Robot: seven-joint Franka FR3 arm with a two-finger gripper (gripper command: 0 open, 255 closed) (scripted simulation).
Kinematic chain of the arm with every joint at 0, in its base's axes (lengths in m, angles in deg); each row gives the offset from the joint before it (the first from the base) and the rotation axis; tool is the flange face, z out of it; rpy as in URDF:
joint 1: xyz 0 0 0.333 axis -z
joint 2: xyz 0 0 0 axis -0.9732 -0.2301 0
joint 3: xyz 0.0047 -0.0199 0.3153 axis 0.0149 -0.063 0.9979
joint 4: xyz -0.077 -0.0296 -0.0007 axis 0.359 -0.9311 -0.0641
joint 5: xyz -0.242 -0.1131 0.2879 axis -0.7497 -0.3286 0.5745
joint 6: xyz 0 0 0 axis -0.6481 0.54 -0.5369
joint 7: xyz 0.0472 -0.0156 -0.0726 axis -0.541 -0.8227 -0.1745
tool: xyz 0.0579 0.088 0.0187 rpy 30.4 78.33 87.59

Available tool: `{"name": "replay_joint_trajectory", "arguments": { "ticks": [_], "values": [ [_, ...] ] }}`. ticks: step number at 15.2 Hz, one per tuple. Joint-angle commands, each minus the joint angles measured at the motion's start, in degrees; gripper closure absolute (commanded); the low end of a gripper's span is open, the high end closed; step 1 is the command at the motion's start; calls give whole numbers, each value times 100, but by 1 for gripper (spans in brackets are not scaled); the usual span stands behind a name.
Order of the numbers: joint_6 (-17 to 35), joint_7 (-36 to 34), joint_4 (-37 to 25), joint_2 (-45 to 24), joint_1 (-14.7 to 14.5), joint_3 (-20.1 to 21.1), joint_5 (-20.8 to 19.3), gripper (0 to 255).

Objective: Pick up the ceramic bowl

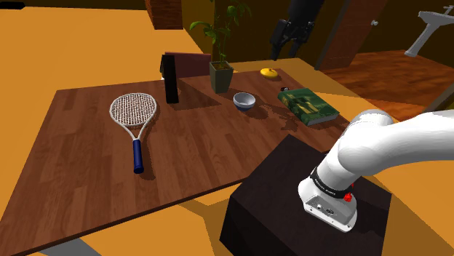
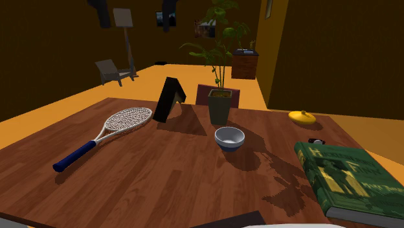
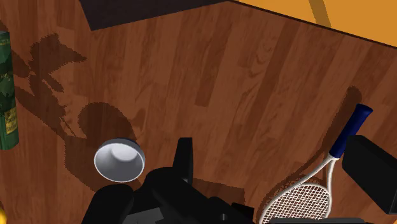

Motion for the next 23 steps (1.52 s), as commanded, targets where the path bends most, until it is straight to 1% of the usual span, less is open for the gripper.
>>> {"name": "replay_joint_trajectory", "arguments": {
  "ticks": [1,7,12,18,23],
  "values": [
    [0,0,0,0,0,0,0,0],
    [1048,405,442,-647,110,-341,-205,0],
    [1924,738,599,-1393,185,-632,-320,0],
    [2917,1159,525,-2494,230,-982,-339,0],
    [3639,1571,244,-3536,241,-1250,-193,0]
  ]
}}
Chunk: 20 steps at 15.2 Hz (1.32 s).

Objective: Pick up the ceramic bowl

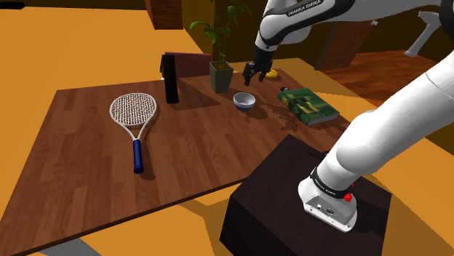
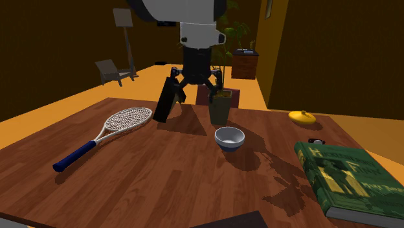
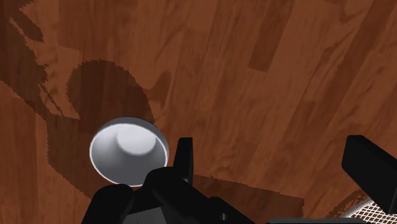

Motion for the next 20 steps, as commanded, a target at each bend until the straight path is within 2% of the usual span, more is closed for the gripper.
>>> {"name": "replay_joint_trajectory", "arguments": {
  "ticks": [1,10,20],
  "values": [
    [276,177,-160,-448,-1,-98,93,0],
    [1112,1099,-1217,-2482,168,-301,832,0],
    [1359,1812,-3099,-4746,753,-58,1494,0]
  ]
}}
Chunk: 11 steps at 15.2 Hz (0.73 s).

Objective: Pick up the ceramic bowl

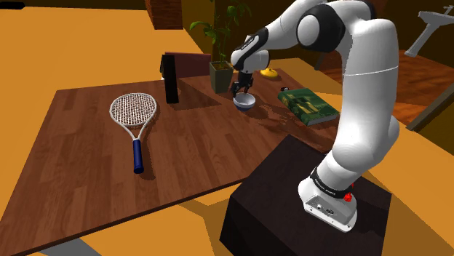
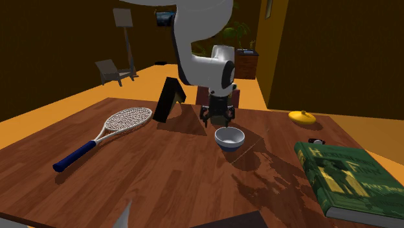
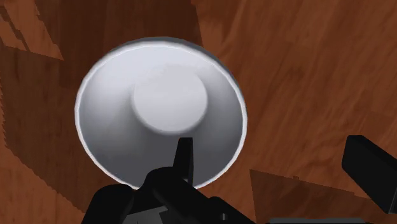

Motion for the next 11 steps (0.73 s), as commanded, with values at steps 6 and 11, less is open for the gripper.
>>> {"name": "replay_joint_trajectory", "arguments": {
  "ticks": [6,11],
  "values": [
    [272,110,-266,-549,114,119,142,0],
    [400,151,-279,-689,147,160,189,255]
  ]
}}
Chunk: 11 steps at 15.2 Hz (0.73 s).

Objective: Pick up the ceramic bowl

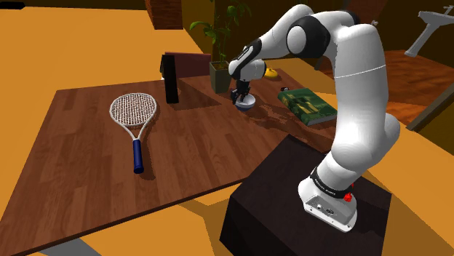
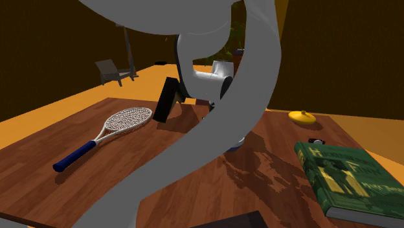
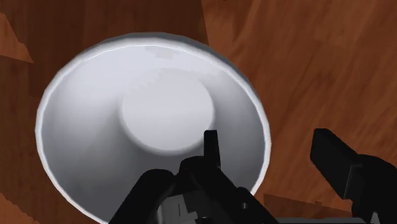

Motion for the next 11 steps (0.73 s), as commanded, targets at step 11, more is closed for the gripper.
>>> {"name": "replay_joint_trajectory", "arguments": {
  "ticks": [11],
  "values": [
    [-90,-29,12,104,-24,-30,-33,255]
  ]
}}
